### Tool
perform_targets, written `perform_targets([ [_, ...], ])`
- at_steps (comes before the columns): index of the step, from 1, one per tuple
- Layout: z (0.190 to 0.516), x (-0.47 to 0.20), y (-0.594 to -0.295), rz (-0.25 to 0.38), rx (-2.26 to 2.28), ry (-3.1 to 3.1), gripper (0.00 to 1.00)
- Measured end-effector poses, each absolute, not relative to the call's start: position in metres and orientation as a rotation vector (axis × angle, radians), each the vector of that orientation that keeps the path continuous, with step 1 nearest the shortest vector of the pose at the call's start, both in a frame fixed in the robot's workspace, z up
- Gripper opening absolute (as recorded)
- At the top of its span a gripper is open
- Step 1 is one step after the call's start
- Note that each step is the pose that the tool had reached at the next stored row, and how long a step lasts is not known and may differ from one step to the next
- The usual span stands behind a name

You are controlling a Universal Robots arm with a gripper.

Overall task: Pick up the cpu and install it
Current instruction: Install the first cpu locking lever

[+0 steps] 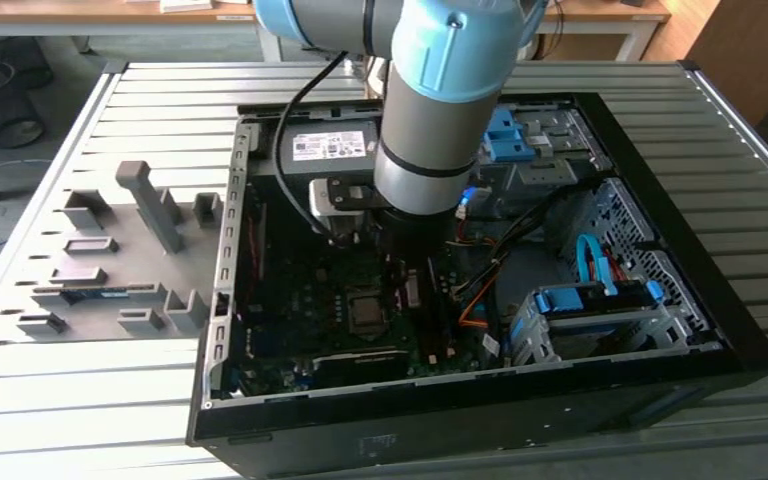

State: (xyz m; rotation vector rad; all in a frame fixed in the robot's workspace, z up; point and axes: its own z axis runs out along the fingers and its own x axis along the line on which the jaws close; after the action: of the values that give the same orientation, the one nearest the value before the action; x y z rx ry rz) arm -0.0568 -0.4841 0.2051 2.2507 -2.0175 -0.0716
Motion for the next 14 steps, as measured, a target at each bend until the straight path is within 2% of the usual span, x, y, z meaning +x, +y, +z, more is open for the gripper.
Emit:
perform_targets([
  [14, 0.194, -0.057, -0.494, -0.057, 2.283, -1.964, 0.1],
])
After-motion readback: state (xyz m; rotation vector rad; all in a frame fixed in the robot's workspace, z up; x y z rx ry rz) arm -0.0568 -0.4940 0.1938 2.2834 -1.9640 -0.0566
